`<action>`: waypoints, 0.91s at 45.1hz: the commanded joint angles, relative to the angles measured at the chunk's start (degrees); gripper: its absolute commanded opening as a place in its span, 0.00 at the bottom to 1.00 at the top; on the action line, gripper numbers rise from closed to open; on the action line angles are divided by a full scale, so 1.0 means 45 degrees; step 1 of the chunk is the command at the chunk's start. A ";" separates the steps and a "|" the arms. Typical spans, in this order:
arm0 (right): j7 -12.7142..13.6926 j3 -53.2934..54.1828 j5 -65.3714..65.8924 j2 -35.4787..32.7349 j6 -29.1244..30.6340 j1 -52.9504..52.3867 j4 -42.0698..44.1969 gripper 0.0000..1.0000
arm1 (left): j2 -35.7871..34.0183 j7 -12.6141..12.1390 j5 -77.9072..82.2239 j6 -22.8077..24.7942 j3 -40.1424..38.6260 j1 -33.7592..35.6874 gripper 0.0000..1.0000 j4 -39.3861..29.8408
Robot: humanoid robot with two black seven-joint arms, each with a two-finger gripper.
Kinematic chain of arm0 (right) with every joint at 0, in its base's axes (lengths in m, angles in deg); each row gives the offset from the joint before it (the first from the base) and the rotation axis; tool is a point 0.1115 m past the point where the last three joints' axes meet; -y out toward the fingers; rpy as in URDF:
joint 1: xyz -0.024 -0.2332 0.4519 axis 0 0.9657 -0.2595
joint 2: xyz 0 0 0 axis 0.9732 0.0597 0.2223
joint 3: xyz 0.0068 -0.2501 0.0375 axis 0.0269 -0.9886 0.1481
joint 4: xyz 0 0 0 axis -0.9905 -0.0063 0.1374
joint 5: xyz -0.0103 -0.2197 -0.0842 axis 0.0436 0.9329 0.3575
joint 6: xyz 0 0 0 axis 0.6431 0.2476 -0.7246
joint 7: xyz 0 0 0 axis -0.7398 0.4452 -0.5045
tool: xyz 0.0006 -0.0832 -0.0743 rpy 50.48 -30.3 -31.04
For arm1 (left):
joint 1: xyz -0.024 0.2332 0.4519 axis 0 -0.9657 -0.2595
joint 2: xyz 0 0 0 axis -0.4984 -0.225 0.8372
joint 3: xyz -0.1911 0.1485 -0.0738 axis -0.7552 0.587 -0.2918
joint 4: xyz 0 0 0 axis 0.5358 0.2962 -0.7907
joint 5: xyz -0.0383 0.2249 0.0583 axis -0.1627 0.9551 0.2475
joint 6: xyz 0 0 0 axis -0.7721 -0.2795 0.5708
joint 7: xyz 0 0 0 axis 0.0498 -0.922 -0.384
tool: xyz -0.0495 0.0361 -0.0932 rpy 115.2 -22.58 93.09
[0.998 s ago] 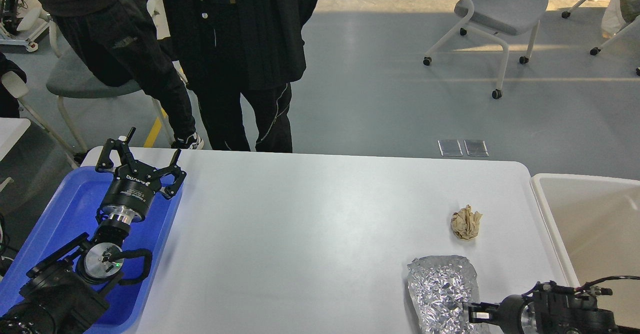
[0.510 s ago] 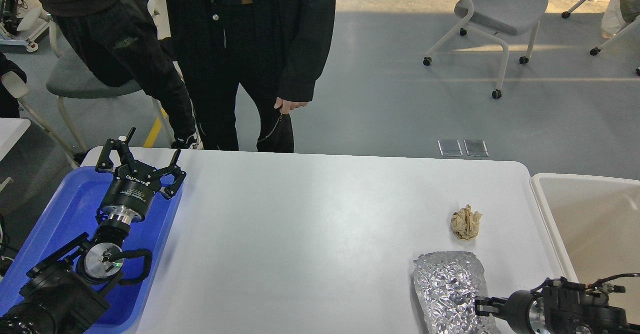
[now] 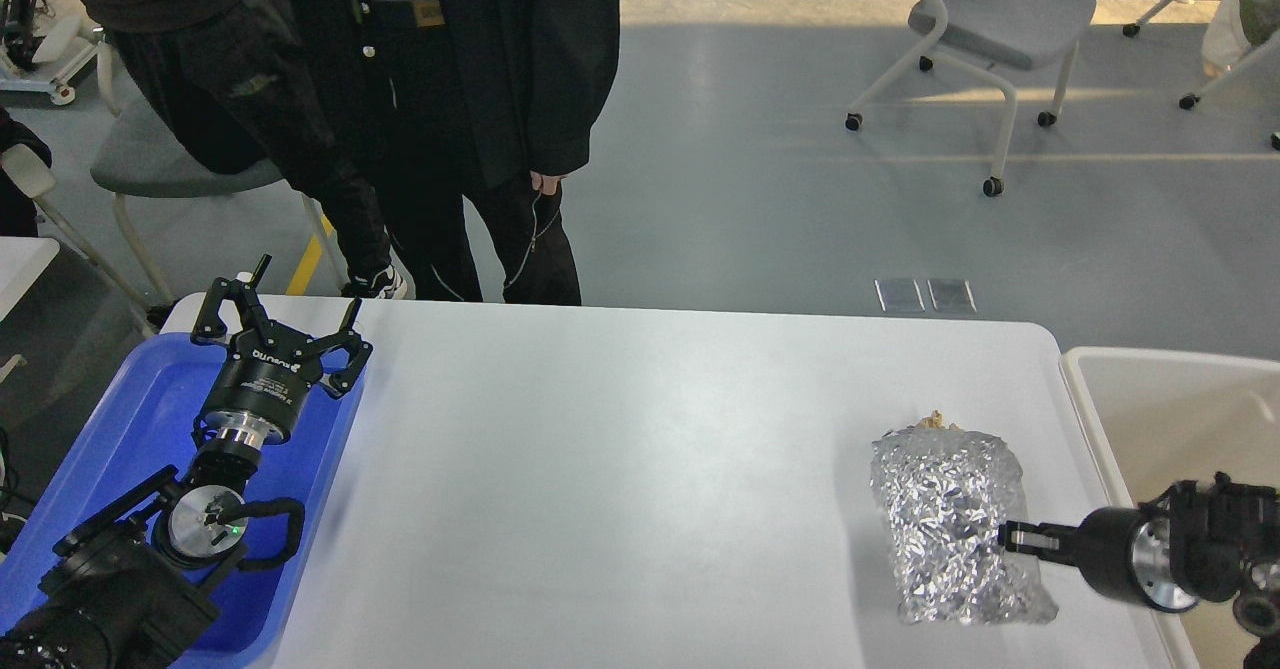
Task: Tidy desktop
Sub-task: 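Close the right gripper on the silver foil wrapper and lift it, then carry the foil wrapper with the right gripper over the white bin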
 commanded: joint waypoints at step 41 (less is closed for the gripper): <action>-0.0774 0.0119 -0.1432 -0.2701 0.3892 -0.4448 -0.0534 0.00 | -0.0001 0.0000 0.0000 0.0000 0.0000 0.0000 1.00 -0.0006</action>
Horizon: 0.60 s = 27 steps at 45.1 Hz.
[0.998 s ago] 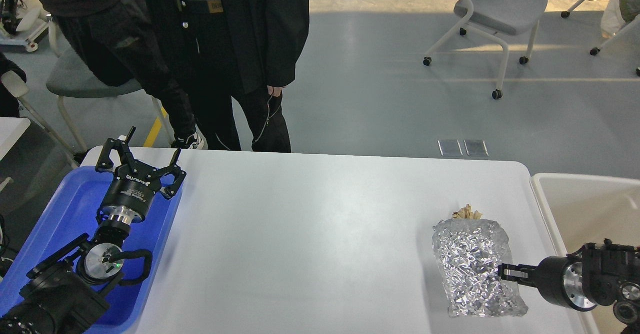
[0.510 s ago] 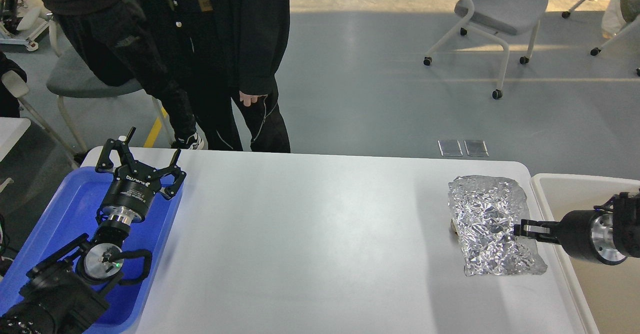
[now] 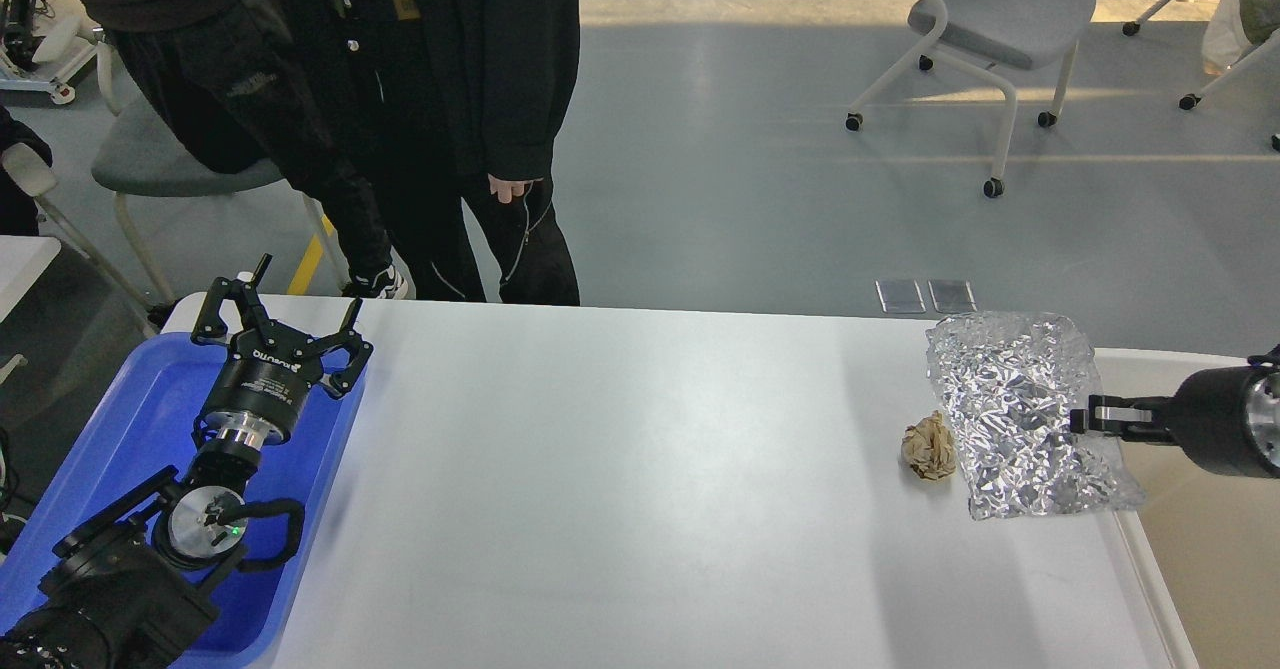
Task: Tidy desktop
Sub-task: 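Carry the foil wrapper with the right gripper over the white bin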
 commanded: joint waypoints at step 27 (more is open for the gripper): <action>-0.1576 0.0376 -0.0511 -0.0751 0.0185 -0.0291 0.1006 0.00 | 0.0000 0.0000 -0.0001 0.0000 0.0000 -0.0001 1.00 0.0000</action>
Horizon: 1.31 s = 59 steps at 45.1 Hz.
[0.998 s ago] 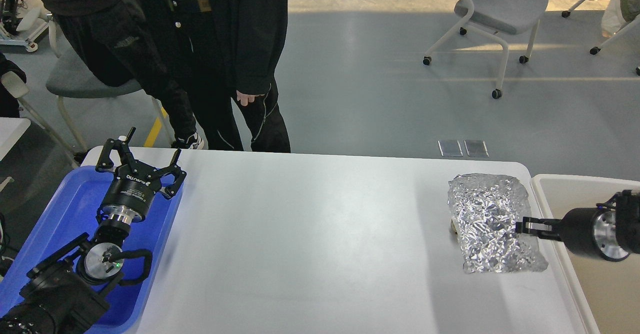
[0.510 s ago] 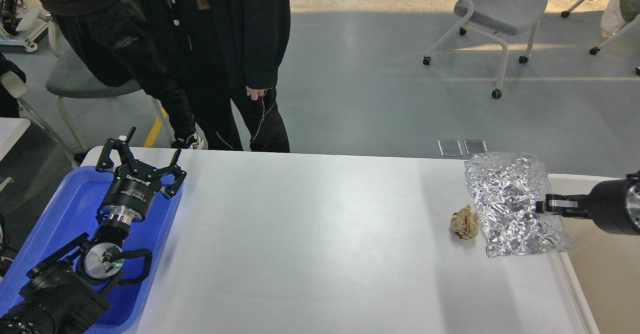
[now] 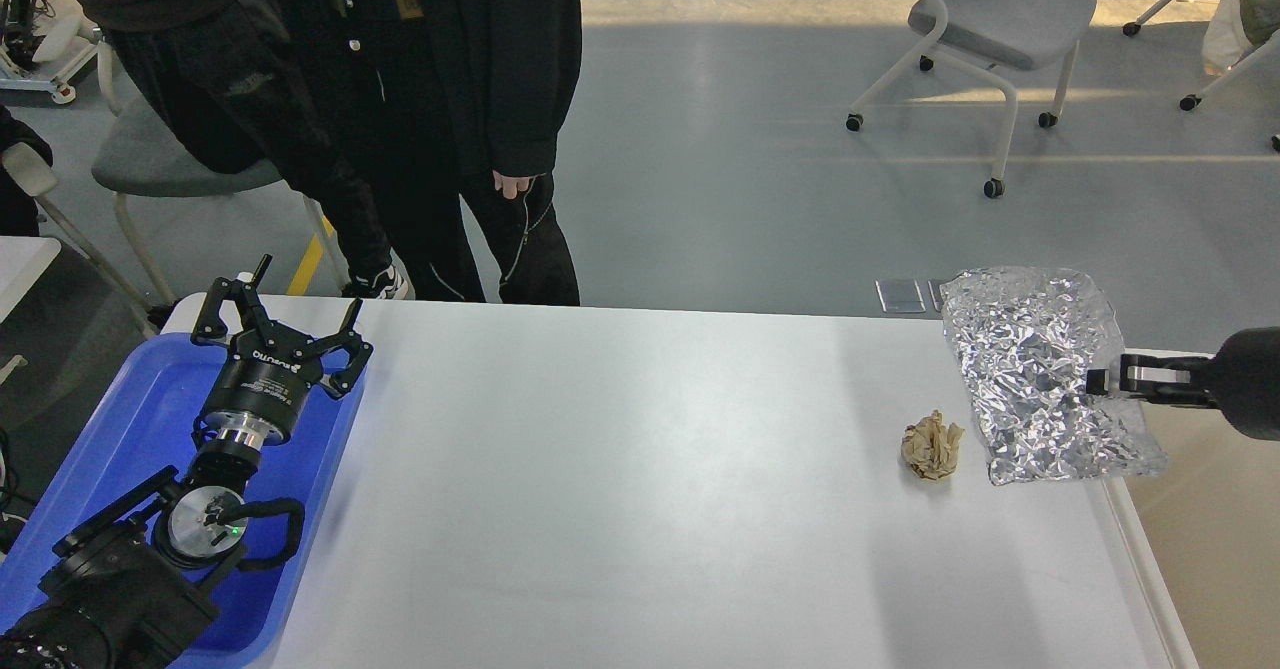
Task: Tidy desktop
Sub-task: 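Carry the foil wrapper with the right gripper over the white bin, then release the foil wrapper into the white bin with the right gripper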
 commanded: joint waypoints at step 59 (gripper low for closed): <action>-0.2212 0.0055 -0.9313 0.6332 -0.2442 0.4006 1.6167 0.00 | 0.0000 0.0000 -0.0001 0.0000 0.0000 -0.0001 1.00 -0.0004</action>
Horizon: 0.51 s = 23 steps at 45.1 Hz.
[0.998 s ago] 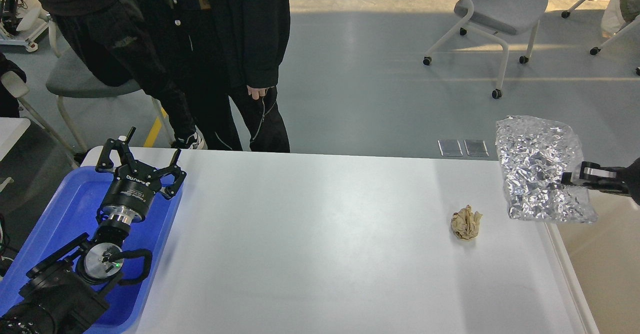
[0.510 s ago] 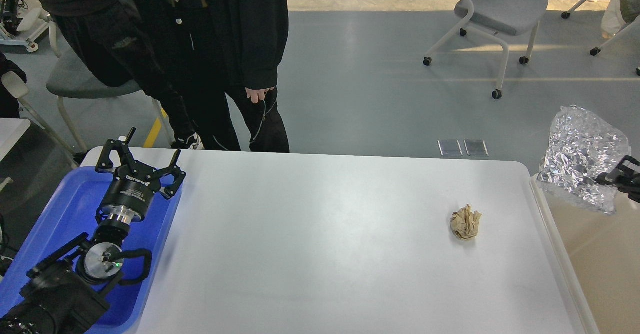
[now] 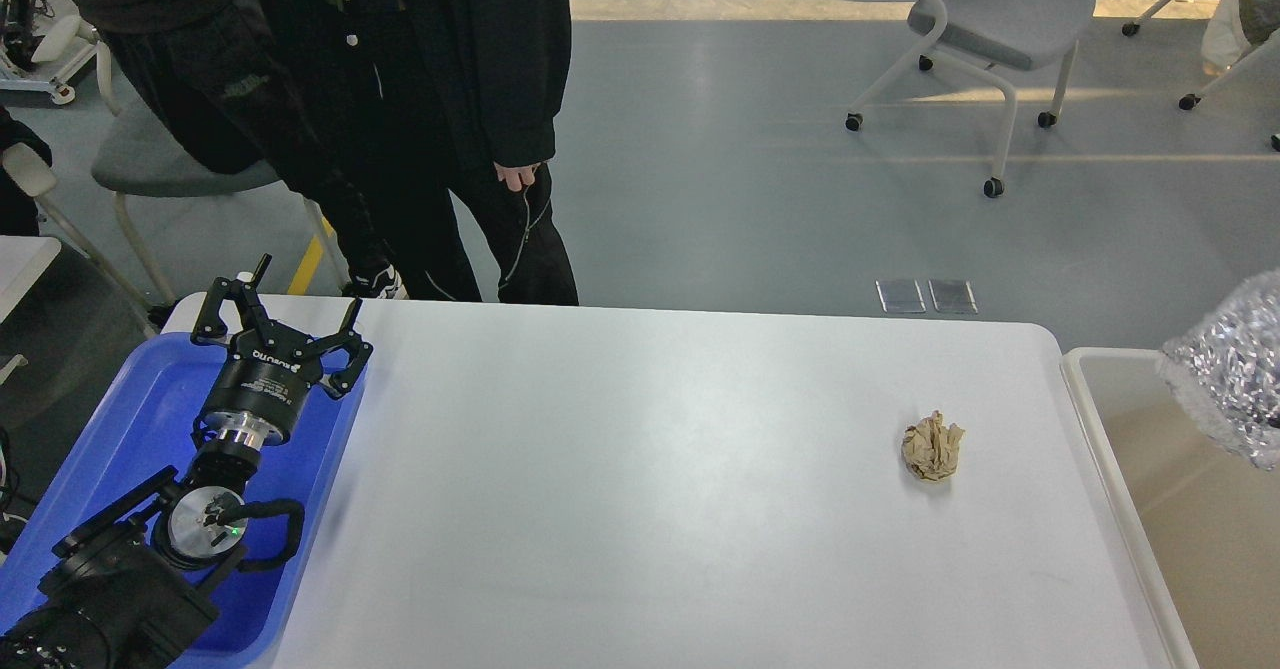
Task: Tidy desktop
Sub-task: 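Release the foil wrapper into the white bin with the right gripper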
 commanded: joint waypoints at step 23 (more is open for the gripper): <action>0.0104 -0.0010 -0.2698 0.4036 -0.0491 0.1053 0.6352 0.00 | 0.0000 0.0000 -0.0001 0.0000 0.0000 0.0000 1.00 -0.0001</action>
